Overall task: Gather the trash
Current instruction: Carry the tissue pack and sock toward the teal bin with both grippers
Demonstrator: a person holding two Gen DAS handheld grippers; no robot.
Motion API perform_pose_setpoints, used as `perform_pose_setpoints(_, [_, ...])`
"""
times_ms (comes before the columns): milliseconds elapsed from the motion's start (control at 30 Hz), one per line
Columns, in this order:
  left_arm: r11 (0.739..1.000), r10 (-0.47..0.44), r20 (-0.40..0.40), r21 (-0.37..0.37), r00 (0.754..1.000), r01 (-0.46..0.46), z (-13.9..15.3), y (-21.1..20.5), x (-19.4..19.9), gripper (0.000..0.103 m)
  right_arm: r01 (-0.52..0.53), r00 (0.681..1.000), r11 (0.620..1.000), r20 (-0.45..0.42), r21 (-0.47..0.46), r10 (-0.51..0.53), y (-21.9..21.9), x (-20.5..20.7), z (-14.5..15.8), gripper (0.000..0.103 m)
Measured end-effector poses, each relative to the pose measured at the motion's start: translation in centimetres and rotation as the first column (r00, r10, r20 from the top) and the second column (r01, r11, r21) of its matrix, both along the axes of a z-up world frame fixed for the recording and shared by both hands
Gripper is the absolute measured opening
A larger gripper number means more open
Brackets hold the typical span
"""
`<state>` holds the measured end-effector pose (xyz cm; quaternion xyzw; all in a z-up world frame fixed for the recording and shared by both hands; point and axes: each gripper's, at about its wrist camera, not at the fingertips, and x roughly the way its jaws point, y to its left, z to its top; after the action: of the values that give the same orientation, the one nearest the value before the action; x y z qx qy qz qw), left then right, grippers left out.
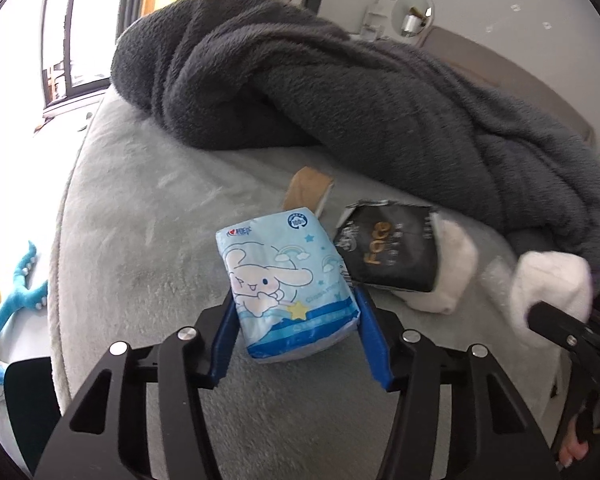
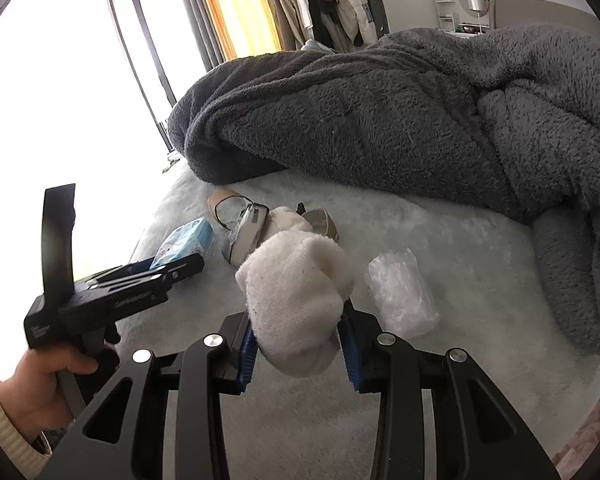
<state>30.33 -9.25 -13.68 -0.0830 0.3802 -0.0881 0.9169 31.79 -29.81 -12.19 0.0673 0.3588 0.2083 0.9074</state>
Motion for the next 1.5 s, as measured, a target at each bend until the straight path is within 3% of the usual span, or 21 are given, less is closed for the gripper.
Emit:
perform_pose_setpoints(167, [0.999, -0.044, 0.035, 0.016, 0.998, 0.043, 0.9, 0.2, -1.1, 0.058, -0.009, 1.0, 1.0, 0.014, 0.003, 0.009, 1.2, 0.0, 0.5, 0.036])
perform_pose_setpoints(467, [0.999, -0.039, 0.075, 0.016, 0.996, 0.038, 2.2, 2.0, -3.2, 0.058, -0.046, 0.999, 0.999, 0.021, 0.007, 0.046, 4.1, 0.3, 1.4, 0.036])
perform_pose_setpoints(833, [0.996, 0.078, 0.079, 0.037, 0.994, -0.081, 2.6, 7.2, -4.3, 0.058, -0.11, 0.993, 0.993, 0.057, 0.032, 0.108, 8.1, -0.5, 3.3, 0.036])
perform_pose_setpoints(1067, [0.988, 0.146, 0.043, 0.054, 0.988, -0.148, 1.7, 10.6, -6.5, 0.058, -0.144, 0.987, 0.989, 0.074, 0.044, 0.141, 10.5, -0.8, 4.2, 0.036])
perform_pose_setpoints(1500, [0.963, 0.267, -0.095, 0.069, 0.959, -0.261, -2.1, 17.2, -9.7, 0.058, -0.226, 0.972, 0.973, 0.08, 0.044, 0.222, 16.7, -1.1, 4.7, 0.037])
